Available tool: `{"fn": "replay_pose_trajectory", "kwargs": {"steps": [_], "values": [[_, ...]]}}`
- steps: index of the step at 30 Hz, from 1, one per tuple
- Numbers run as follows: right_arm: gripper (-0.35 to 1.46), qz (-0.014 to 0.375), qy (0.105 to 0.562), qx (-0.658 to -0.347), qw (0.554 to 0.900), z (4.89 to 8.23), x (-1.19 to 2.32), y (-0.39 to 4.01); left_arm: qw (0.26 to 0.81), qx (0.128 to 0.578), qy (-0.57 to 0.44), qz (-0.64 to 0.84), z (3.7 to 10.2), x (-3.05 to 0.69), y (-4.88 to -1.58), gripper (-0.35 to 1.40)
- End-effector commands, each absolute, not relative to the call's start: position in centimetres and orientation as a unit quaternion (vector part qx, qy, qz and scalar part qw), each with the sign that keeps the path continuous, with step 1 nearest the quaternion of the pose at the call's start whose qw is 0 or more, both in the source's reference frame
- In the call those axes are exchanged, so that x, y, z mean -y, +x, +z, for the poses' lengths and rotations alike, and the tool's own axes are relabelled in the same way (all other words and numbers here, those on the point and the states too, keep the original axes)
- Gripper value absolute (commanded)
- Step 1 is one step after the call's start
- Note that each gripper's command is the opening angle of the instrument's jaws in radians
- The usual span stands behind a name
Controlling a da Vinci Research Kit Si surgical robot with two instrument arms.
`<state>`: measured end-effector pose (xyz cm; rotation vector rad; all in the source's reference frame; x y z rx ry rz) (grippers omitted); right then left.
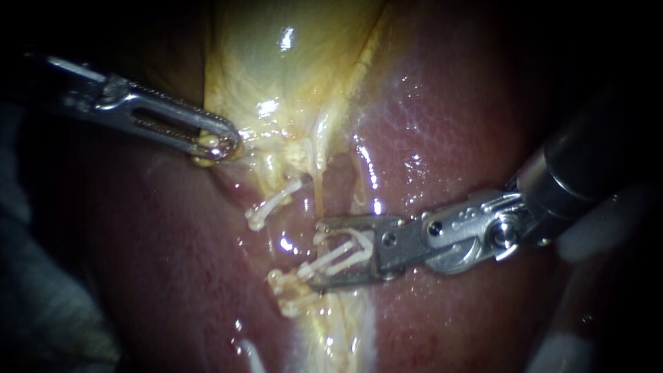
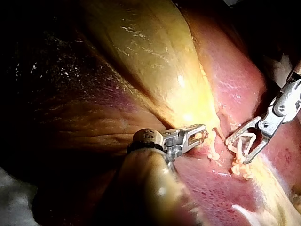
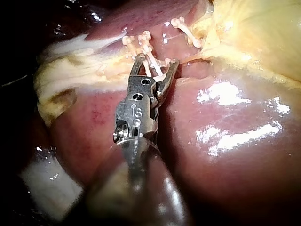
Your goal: Clipping second clip right tube
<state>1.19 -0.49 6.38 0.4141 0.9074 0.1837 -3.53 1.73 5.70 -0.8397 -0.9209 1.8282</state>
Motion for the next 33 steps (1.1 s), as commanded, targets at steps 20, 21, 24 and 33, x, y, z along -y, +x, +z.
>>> {"fn": "replay_pose_trajectory", "kwargs": {"steps": [20,21,24,33], "values": [[0.44,0.173,0.303,-0.475,0.808,5.85,0.24,0.97,0.448,0.372,-0.340,0.739,5.68,-1.75,-3.49,-0.35],[0.44,0.180,0.310,-0.473,0.805,5.84,0.22,0.95,0.449,0.370,-0.340,0.739,5.67,-1.75,-3.49,-0.35],[0.44,0.208,0.327,-0.462,0.798,5.83,0.15,0.89,0.450,0.370,-0.340,0.738,5.66,-1.76,-3.47,-0.35],[0.44,0.251,0.351,-0.448,0.783,6.08,0.03,0.75,0.450,0.370,-0.340,0.738,5.65,-1.77,-3.46,-0.35]]}}
